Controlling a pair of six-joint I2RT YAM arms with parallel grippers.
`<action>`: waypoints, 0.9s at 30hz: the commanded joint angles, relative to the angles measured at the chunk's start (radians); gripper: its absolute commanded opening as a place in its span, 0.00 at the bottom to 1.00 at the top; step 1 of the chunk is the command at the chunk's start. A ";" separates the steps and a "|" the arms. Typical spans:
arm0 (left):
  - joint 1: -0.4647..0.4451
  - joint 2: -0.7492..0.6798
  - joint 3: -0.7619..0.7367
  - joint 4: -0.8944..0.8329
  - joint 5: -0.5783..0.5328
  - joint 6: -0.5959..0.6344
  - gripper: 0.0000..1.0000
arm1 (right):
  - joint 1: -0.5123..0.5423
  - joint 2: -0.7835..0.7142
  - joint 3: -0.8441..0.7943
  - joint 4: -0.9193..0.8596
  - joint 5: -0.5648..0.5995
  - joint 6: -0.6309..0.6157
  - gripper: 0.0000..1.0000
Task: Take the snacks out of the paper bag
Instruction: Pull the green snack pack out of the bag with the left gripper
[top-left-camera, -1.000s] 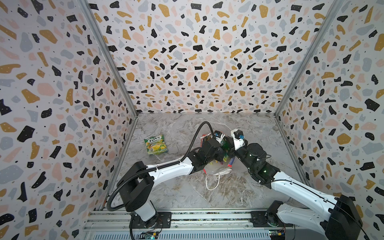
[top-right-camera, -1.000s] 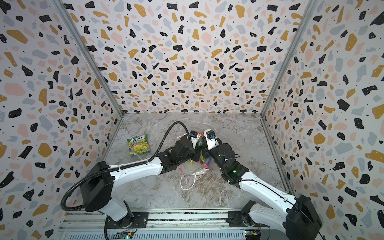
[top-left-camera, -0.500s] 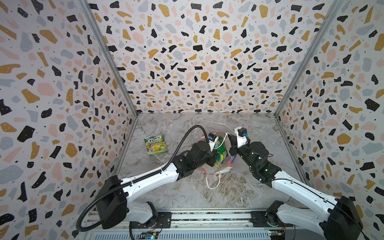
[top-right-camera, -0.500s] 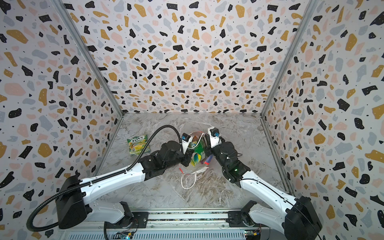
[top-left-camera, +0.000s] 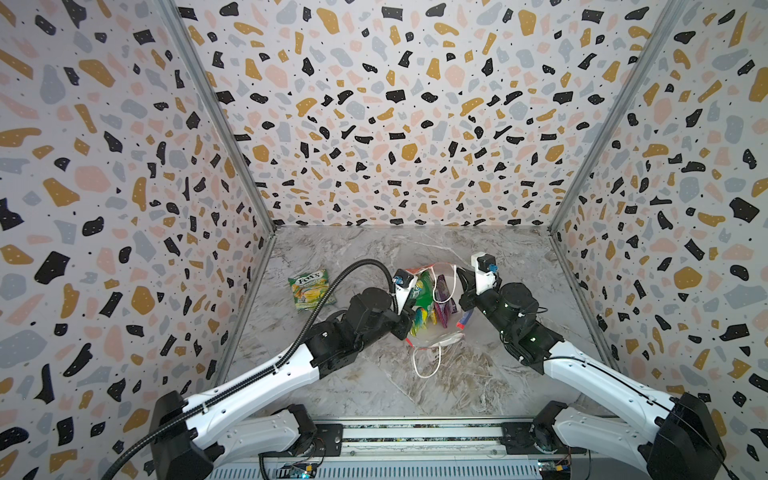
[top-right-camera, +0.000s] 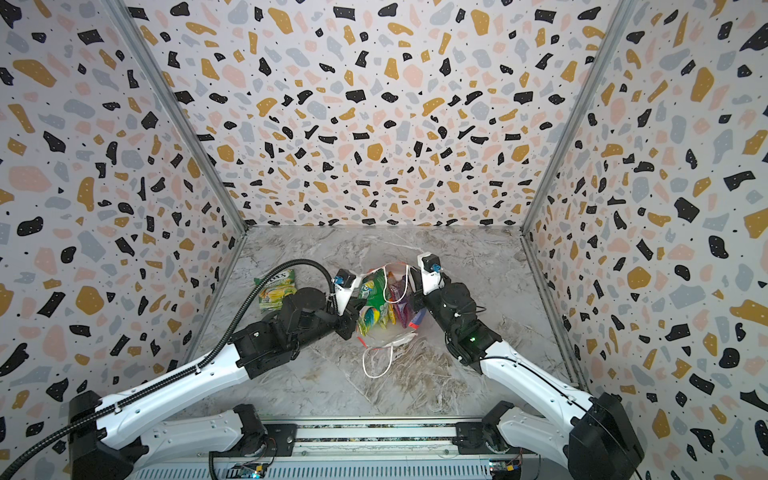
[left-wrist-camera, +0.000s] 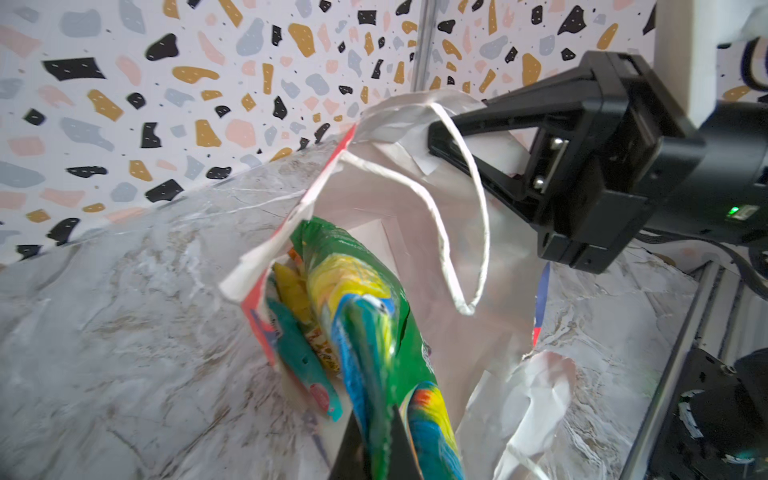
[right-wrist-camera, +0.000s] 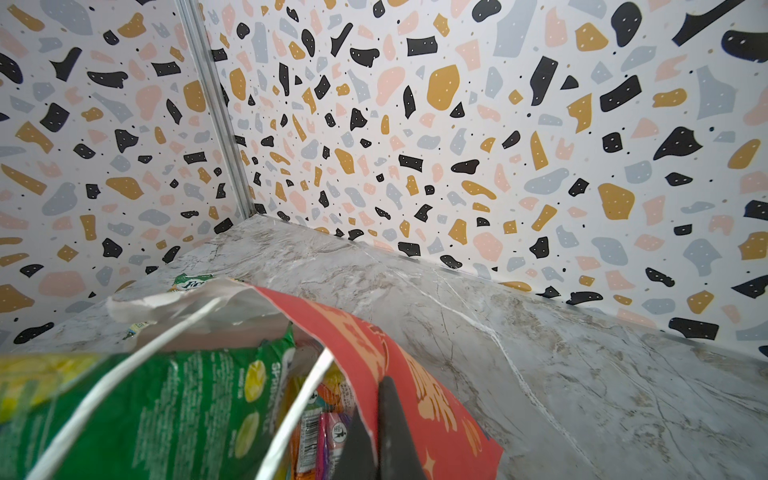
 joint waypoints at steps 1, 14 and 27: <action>0.026 -0.050 0.039 -0.010 -0.086 0.031 0.00 | -0.011 -0.009 0.013 0.016 0.017 0.012 0.00; 0.102 -0.024 0.416 -0.213 -0.212 0.123 0.00 | -0.013 -0.028 0.013 0.012 0.015 0.011 0.00; 0.174 -0.001 0.502 -0.262 -0.301 0.171 0.00 | -0.014 -0.047 0.008 0.012 0.018 0.010 0.00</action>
